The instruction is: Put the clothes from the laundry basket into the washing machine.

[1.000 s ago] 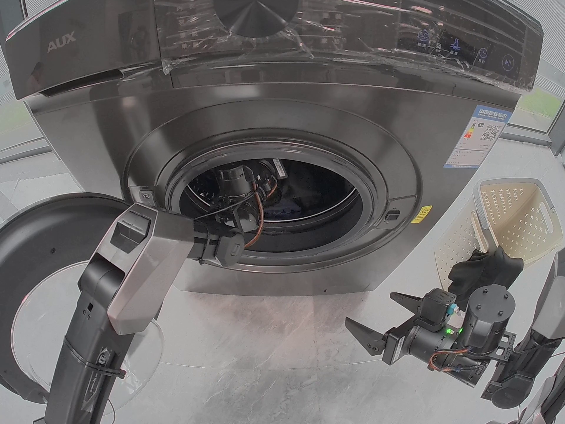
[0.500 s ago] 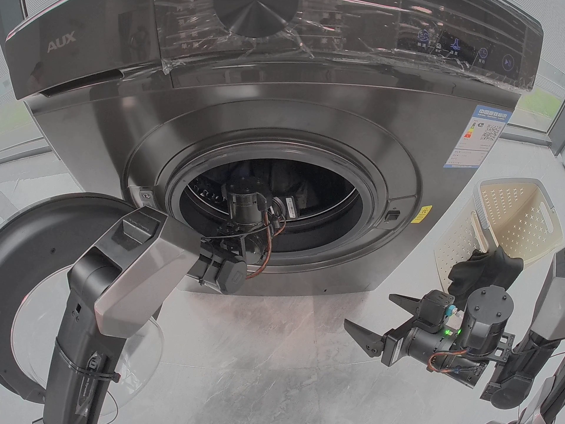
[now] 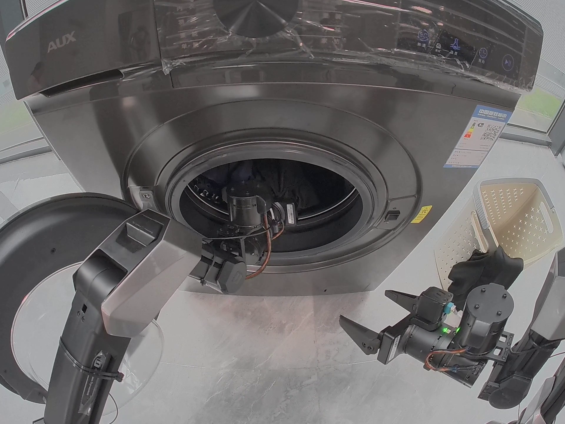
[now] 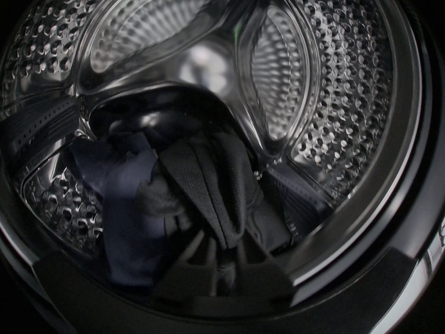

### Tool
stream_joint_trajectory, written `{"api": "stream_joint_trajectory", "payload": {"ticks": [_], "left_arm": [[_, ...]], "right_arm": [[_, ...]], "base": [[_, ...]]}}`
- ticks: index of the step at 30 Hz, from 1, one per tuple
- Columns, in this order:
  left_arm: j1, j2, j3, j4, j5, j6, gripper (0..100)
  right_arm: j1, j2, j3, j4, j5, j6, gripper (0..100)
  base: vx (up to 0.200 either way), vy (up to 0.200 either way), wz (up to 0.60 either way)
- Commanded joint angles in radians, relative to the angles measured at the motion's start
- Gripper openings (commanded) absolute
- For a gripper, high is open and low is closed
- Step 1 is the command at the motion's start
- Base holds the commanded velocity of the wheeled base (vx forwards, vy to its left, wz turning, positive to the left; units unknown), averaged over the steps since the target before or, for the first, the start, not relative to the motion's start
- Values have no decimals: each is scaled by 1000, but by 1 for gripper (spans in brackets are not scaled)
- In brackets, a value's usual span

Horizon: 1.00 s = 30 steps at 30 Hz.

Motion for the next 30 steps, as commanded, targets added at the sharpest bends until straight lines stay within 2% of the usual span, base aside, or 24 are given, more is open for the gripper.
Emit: {"api": "stream_joint_trajectory", "payload": {"ticks": [1,4,11,12,15,18,19,22,24,25,26,30], "left_arm": [[20,99,-200,0,33,-11,0],[32,165,-344,-13,81,-10,0],[32,166,-344,-30,84,-8,0],[32,166,-344,-30,84,-8,100],[11,131,-337,-28,85,-18,100],[-10,62,-234,-28,84,-27,100],[-50,-31,-90,-34,75,-30,100],[-119,-123,73,-73,56,-27,100],[-167,-185,203,-114,49,-14,100],[-167,-185,203,-114,49,-14,100],[-191,-229,301,-135,49,12,100],[-224,-334,510,-195,42,55,100]], "right_arm": [[1,-8,-32,-1,0,0,100],[2,-6,-29,-1,-1,0,100],[2,-4,-32,-1,-1,1,100],[2,-4,-32,-1,-1,1,100],[-1,-6,-32,-1,-1,3,100],[-1,-6,-32,-1,-1,3,100],[-1,-6,-30,-1,-1,3,100],[-4,-9,-30,-1,0,3,100],[-6,-9,-27,-1,0,3,100],[-6,-9,-27,-1,0,3,100],[-6,-14,-23,-1,0,3,100],[-10,-37,-20,0,0,3,100]], "base": [[0,0,0],[0,0,0],[0,0,0],[0,0,0],[0,0,0],[0,0,0],[0,0,0],[0,0,0],[0,0,0],[0,0,0],[0,0,0],[0,0,0]]}}
